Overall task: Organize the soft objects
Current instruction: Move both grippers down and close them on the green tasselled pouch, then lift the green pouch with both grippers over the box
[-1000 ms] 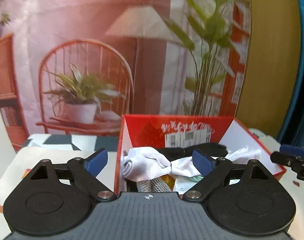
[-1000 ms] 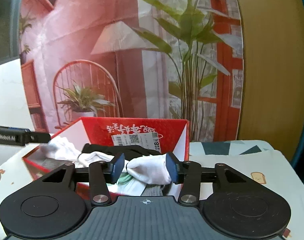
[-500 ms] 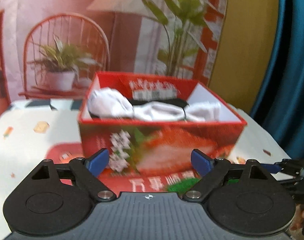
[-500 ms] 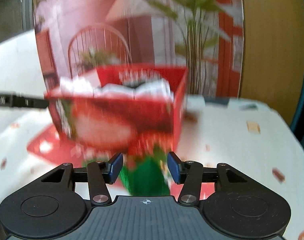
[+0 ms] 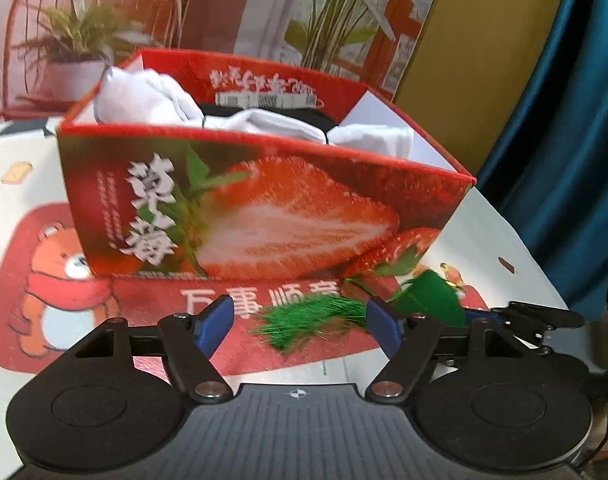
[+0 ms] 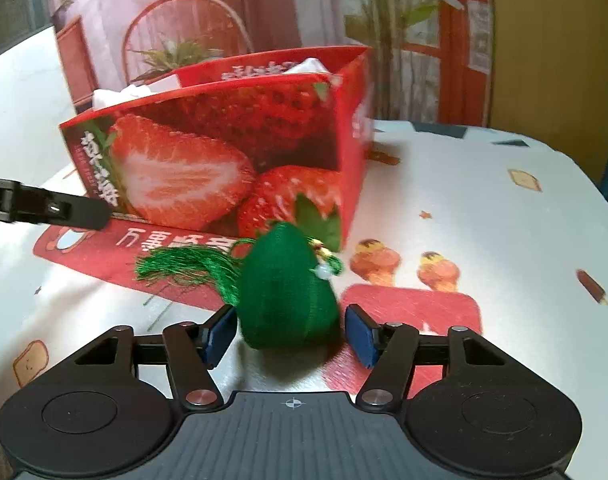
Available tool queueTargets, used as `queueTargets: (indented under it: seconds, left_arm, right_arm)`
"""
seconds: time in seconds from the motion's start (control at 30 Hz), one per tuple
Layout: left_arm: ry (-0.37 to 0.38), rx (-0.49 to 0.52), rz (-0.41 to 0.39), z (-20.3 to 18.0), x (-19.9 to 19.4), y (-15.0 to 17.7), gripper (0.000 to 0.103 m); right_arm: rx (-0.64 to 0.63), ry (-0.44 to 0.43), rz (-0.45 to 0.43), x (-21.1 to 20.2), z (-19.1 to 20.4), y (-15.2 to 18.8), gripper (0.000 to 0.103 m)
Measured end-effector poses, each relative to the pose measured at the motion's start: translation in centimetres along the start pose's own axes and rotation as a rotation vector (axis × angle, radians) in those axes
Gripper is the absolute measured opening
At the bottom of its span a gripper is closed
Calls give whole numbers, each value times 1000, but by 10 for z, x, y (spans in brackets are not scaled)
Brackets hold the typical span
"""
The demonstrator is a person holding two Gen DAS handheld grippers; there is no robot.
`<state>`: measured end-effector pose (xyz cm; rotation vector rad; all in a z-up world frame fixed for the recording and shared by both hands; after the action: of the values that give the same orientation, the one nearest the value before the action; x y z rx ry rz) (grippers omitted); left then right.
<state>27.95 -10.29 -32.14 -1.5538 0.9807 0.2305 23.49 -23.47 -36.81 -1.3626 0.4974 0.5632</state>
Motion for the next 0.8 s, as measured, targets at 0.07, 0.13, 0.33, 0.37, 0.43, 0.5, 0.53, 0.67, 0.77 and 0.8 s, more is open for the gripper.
queueTargets:
  seconds: [0.07, 0.13, 0.33, 0.37, 0.43, 0.5, 0.53, 0.67, 0.77, 0.8]
  left_arm:
    - [18, -13, 5, -2, 4, 1, 75]
    - [43, -24, 8, -5, 7, 2, 75]
    - [138, -33, 24, -18, 17, 6, 74]
    - [138, -35, 27, -18, 18, 7, 74]
    - [140, -45, 39, -17, 21, 10, 74]
    - [141, -64, 47, -14, 24, 13, 74]
    - [144, -78, 52, -11, 25, 14, 74]
    - [163, -96, 50, -8, 24, 17, 54]
    - [168, -86, 16, -8, 14, 9, 53]
    - [169, -86, 3, -9, 10, 4, 53]
  right_arm:
    - [-27, -16, -3, 2, 7, -2, 55]
    - [-54, -36, -3, 6, 15, -4, 51]
    - [-135, -97, 0, 15, 48, -10, 49]
    - [-151, -107, 2, 17, 54, -11, 49]
    - [-187, -119, 2, 19, 65, -11, 49]
    - [-211, -129, 1, 19, 73, -12, 49]
    - [-213, -135, 0, 20, 76, -12, 49]
    - [-221, -150, -3, 19, 86, -14, 48]
    - [-225, -144, -14, 16, 91, -19, 47]
    - [-219, -148, -24, 13, 91, -23, 47]
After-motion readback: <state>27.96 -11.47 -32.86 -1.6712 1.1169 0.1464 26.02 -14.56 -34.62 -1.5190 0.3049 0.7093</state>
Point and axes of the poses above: each gripper's, at about its wrist camera, not at the fingertips, and x roughly the way its jaws point, z to its left, y to its underside, the point moved 9 cm from there along x, roughly the way its jaws point, and after that the axes turned 1 degree about y, right-handed, at the moved point
